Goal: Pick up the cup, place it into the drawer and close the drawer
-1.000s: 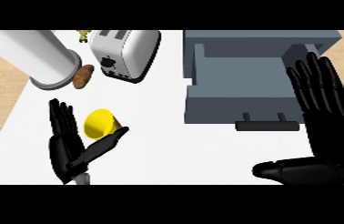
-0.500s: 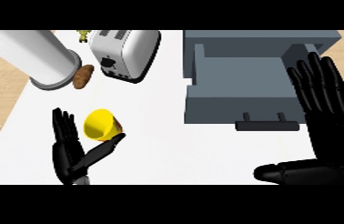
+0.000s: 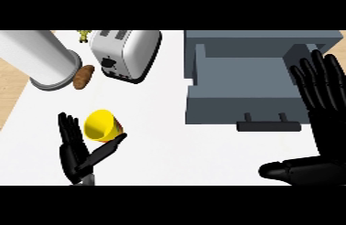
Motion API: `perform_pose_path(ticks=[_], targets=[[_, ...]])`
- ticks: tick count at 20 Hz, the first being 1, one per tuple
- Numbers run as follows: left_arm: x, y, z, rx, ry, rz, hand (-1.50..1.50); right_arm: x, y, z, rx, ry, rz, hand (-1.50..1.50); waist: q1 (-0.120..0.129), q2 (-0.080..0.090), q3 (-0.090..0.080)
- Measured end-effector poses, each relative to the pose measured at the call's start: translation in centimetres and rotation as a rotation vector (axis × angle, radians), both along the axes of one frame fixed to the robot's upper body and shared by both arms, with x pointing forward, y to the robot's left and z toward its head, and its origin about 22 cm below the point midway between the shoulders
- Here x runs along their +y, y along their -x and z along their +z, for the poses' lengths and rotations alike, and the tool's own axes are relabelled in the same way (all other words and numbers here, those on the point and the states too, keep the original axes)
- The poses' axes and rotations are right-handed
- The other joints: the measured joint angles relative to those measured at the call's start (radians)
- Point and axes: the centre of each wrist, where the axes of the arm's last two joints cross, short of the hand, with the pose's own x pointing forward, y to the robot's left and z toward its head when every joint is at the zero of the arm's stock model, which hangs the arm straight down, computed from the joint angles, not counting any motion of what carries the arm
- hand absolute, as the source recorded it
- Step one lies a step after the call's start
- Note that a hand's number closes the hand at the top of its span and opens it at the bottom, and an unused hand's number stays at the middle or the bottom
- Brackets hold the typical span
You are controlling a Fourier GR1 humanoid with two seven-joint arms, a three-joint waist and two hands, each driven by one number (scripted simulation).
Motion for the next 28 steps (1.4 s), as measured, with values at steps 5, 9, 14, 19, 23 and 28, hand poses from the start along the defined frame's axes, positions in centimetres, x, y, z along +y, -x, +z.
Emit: perform_pose_path(ticks=[5, 9, 14, 19, 23, 28], targets=[[0.3, 1.0, -2.2, 0.010, -0.003, 0.009, -1.50, 0.9, 0.3, 0.6, 0.003, 0.004, 0.005, -1.50, 0.001, 0.000, 0.000], [1.2, 0.1, -3.4, 0.014, -0.001, 0.002, -1.50, 0.7, 0.5, -0.2, 0.002, 0.001, 0.007, -1.50, -0.001, 0.000, 0.000], [1.2, 0.4, -4.3, 0.012, 0.004, -0.012, -1.50, 0.8, 0.4, 0.3, 0.004, 0.002, 0.005, -1.50, 0.000, 0.000, 0.000], [1.3, -0.6, -4.5, -0.014, 0.017, -0.034, -1.50, 0.8, 0.5, 0.5, 0.007, 0.008, 0.006, -1.50, 0.000, 0.000, 0.000], [1.8, -1.1, -5.2, -0.031, 0.044, -0.037, -1.50, 0.7, 1.2, 0.5, 0.000, 0.007, 0.008, -1.50, -0.002, 0.000, 0.000], [1.8, -2.0, -5.6, -0.050, 0.081, -0.045, -1.50, 1.0, 0.8, 0.7, 0.000, 0.002, 0.013, -1.50, -0.002, 0.000, 0.000]])
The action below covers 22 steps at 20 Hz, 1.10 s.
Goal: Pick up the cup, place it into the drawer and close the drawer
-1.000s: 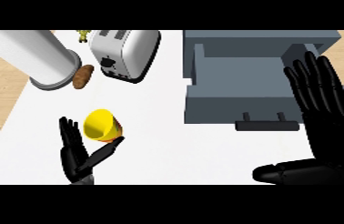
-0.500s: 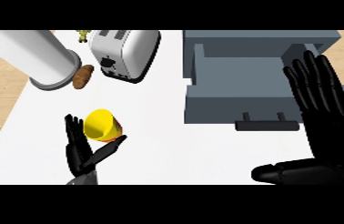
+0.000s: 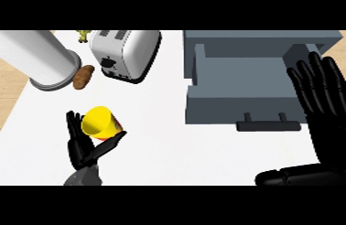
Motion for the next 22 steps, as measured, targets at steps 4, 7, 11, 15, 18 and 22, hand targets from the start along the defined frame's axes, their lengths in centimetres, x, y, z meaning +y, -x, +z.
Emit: perform_pose_path(ticks=[4, 7, 11, 15, 18, 22], targets=[[0.0, -0.1, 0.0, -0.029, 0.047, -0.036, -1.50, -0.1, 0.1, 0.1, 0.003, -0.002, 0.000, -1.50, 0.000, 0.000, 0.000], [-0.2, -0.1, -0.1, -0.058, 0.081, -0.074, -1.50, -0.4, 0.6, 0.2, 0.008, 0.001, -0.004, -1.50, 0.000, 0.000, 0.000], [-0.5, -0.3, -0.6, -0.100, 0.118, -0.110, 1.50, -0.4, 0.0, -0.2, 0.009, -0.002, -0.004, -1.50, 0.000, 0.000, 0.000], [-0.5, -1.0, -0.7, -0.143, 0.123, -0.132, 1.50, -0.7, -0.4, -0.4, 0.010, 0.005, -0.007, -1.50, -0.001, 0.001, 0.000], [-0.5, -1.2, -0.7, -0.160, 0.095, -0.139, 1.50, -0.9, -0.3, -0.2, 0.008, 0.005, -0.008, -1.50, -0.002, 0.001, 0.000], [0.2, -2.1, 0.0, -0.180, 0.053, -0.143, 1.50, -0.7, 0.2, 0.1, 0.008, -0.001, -0.009, -1.50, -0.003, 0.001, 0.000]])
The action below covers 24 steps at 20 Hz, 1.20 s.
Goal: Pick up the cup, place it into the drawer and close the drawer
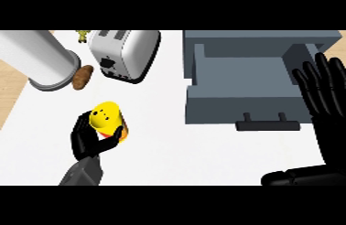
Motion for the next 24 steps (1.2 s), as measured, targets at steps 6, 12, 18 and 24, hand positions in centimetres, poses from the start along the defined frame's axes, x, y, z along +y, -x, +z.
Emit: perform_pose_path(ticks=[6, 12, 18, 24], targets=[[2.3, 0.5, 0.1, -0.004, -0.045, -0.174, 1.50, -0.3, -0.2, -0.1, -0.005, 0.007, -0.002, -1.50, 0.000, 0.000, 0.000], [3.5, -0.4, 2.0, -0.083, -0.063, -0.264, 1.50, -0.7, -0.4, -0.2, -0.001, 0.004, -0.007, -1.50, 0.007, -0.002, 0.001], [1.6, -2.3, 5.5, -0.187, -0.083, -0.390, 1.50, -0.6, -0.2, 0.4, 0.006, 0.006, -0.009, -1.50, 0.011, -0.005, 0.001], [-1.6, -4.5, 11.3, -0.245, -0.088, -0.509, 1.50, -0.3, -0.1, 0.1, 0.016, 0.005, -0.005, -1.50, 0.012, -0.005, 0.002]])
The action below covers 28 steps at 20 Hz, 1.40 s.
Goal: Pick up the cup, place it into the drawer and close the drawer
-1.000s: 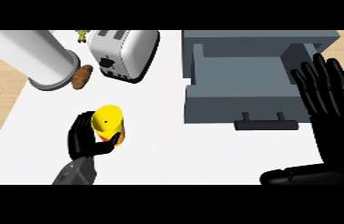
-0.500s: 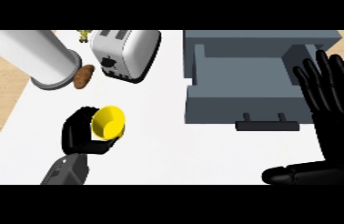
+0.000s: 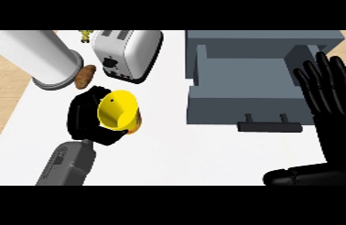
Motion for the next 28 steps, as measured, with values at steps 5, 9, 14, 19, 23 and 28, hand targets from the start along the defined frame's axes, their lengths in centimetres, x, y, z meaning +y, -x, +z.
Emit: perform_pose_path(ticks=[5, 9, 14, 19, 23, 28], targets=[[-2.8, -0.9, 5.4, -0.027, 0.015, -0.041, 1.50, -0.4, 0.5, -0.1, -0.006, -0.004, -0.004, -1.50, -0.003, 0.001, 0.000], [-4.9, -1.9, 9.6, -0.046, 0.006, -0.050, 1.50, -0.3, -0.2, -0.2, -0.012, 0.002, -0.010, -1.50, -0.005, 0.002, 0.000], [-7.6, -3.6, 13.3, -0.053, -0.019, -0.054, 1.50, -1.1, -0.1, 0.2, -0.015, 0.007, -0.011, -1.50, -0.010, 0.003, -0.001], [-10.0, -5.4, 16.9, -0.052, -0.058, -0.047, 1.50, -0.9, -0.2, -1.1, -0.009, 0.011, -0.003, -1.50, -0.012, 0.004, -0.001], [-12.1, -6.7, 19.4, -0.054, -0.091, -0.046, 1.50, -1.2, -0.4, -0.9, -0.003, 0.013, -0.002, -1.50, -0.015, 0.005, -0.001], [-14.5, -8.1, 20.2, -0.031, -0.133, -0.061, 1.50, -1.0, -0.5, -0.9, -0.010, 0.003, -0.009, -1.50, -0.019, 0.006, -0.001]])
